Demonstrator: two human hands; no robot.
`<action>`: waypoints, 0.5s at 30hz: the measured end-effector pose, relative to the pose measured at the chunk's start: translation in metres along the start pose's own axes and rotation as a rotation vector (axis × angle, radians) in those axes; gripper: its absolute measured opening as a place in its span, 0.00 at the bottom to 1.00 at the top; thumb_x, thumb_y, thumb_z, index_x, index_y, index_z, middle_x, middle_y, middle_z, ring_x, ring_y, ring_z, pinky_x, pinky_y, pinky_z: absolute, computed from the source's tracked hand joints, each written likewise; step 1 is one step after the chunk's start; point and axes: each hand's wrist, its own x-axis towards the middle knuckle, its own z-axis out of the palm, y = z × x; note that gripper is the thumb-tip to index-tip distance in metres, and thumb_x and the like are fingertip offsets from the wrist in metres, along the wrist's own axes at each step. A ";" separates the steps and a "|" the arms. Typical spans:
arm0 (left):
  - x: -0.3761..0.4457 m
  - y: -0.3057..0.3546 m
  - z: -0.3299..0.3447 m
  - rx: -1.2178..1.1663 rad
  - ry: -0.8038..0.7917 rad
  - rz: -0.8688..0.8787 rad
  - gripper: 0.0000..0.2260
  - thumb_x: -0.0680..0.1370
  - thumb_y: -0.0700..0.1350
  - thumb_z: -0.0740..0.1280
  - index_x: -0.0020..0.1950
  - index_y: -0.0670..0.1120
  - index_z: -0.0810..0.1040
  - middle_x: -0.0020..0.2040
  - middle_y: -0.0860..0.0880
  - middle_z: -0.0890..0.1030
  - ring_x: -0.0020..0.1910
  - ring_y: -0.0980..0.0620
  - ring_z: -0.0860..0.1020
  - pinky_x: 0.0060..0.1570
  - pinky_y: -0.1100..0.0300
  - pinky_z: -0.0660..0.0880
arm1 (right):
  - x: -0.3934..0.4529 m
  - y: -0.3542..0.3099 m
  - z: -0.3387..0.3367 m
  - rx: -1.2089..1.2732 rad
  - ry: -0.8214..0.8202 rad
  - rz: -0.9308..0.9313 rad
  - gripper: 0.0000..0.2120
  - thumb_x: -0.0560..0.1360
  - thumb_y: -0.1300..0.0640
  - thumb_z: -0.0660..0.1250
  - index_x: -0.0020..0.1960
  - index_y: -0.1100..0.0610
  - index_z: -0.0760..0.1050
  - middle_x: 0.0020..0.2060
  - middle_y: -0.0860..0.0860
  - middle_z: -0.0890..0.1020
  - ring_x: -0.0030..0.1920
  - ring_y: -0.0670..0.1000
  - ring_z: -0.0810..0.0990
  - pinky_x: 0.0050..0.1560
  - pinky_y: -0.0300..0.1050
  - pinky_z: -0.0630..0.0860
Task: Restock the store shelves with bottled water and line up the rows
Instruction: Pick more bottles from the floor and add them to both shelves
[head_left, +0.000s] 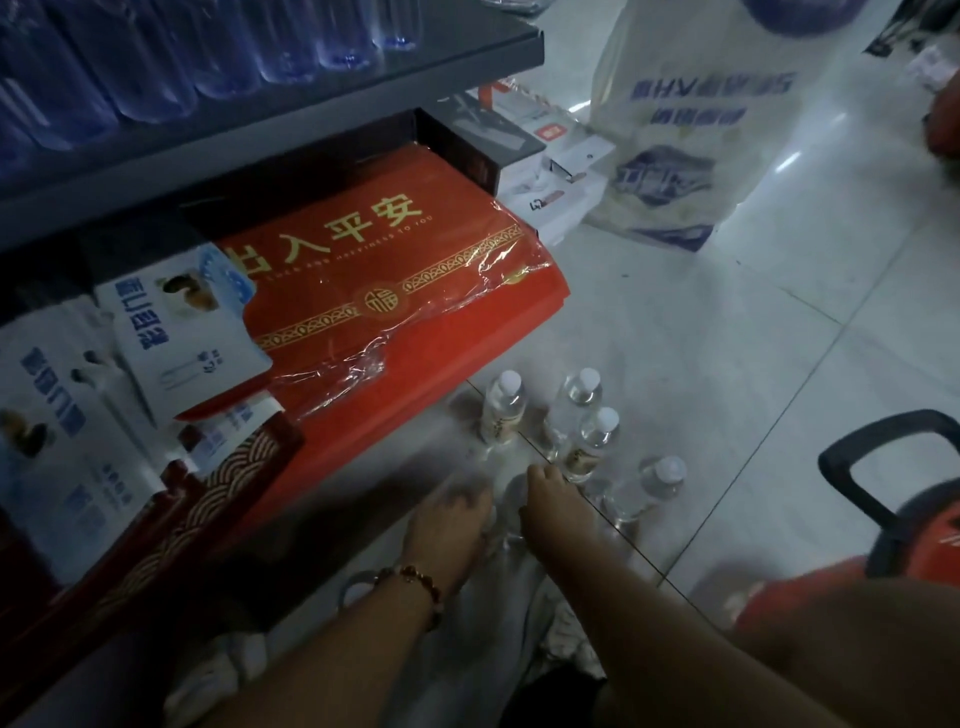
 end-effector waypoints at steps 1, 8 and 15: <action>0.003 -0.003 0.004 -0.038 0.008 0.003 0.16 0.83 0.50 0.59 0.71 0.49 0.66 0.68 0.47 0.76 0.65 0.47 0.77 0.56 0.54 0.74 | 0.003 0.001 0.000 0.017 0.011 0.003 0.17 0.77 0.57 0.65 0.65 0.55 0.68 0.63 0.53 0.74 0.58 0.58 0.79 0.51 0.52 0.79; 0.011 -0.005 0.020 -0.243 0.038 0.034 0.15 0.82 0.53 0.63 0.66 0.51 0.67 0.60 0.51 0.79 0.56 0.50 0.80 0.50 0.58 0.77 | 0.013 0.004 -0.004 0.111 0.045 -0.006 0.20 0.73 0.49 0.72 0.60 0.54 0.71 0.59 0.53 0.76 0.57 0.56 0.79 0.53 0.52 0.78; -0.004 -0.011 -0.015 -0.333 0.060 -0.012 0.13 0.82 0.57 0.62 0.59 0.50 0.69 0.56 0.49 0.81 0.56 0.46 0.81 0.46 0.55 0.73 | 0.003 0.002 -0.032 0.168 0.013 -0.006 0.20 0.74 0.49 0.72 0.61 0.57 0.71 0.61 0.54 0.77 0.61 0.58 0.77 0.54 0.48 0.72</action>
